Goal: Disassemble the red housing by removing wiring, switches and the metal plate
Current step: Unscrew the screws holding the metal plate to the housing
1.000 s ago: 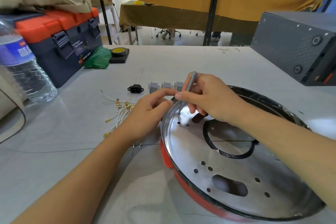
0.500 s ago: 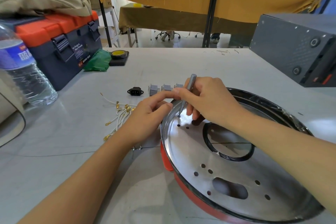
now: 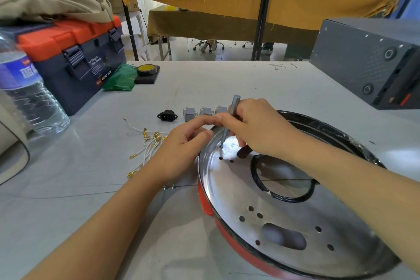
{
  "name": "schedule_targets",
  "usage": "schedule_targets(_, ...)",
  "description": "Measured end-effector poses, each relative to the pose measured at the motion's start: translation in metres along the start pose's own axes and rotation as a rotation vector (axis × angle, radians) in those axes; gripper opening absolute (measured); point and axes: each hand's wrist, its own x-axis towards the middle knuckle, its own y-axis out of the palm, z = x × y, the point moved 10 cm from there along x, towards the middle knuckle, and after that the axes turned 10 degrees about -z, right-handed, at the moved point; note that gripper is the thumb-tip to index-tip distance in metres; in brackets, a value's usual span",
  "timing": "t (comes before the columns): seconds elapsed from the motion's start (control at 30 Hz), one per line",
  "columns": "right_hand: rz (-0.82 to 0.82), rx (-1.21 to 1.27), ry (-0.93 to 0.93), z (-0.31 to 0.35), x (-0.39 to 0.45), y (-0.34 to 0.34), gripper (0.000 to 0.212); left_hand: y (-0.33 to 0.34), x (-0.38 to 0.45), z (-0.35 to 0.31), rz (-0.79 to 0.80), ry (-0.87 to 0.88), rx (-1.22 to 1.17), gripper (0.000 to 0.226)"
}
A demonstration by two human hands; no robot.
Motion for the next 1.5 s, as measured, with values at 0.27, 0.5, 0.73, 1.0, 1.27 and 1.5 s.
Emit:
schedule_targets(0.27,0.062,0.049,0.010,-0.004,0.000,0.001,0.047,-0.001,0.000,-0.003,-0.011,0.019,0.015,0.034)
schedule_targets(0.5,0.117,0.074,-0.003,-0.004,-0.001,0.001,0.048,0.000,0.000,-0.002,-0.004,0.017,0.033,0.031)
schedule_targets(0.73,0.129,0.071,-0.037,-0.003,-0.001,-0.002,0.047,0.001,0.000,-0.002,0.010,0.005,0.009,0.031)
schedule_targets(1.0,-0.003,0.191,0.051,-0.008,0.002,-0.004,0.036,0.000,0.000,-0.003,0.007,0.020,0.020,0.032)
schedule_targets(1.27,-0.096,0.369,0.121,-0.010,-0.005,-0.004,0.020,-0.001,0.001,-0.002,0.000,0.032,0.047,0.029)
schedule_targets(1.5,-0.040,-0.125,-0.086,0.016,-0.001,0.004,0.040,0.000,0.000,-0.003,0.008,0.022,0.018,0.030)
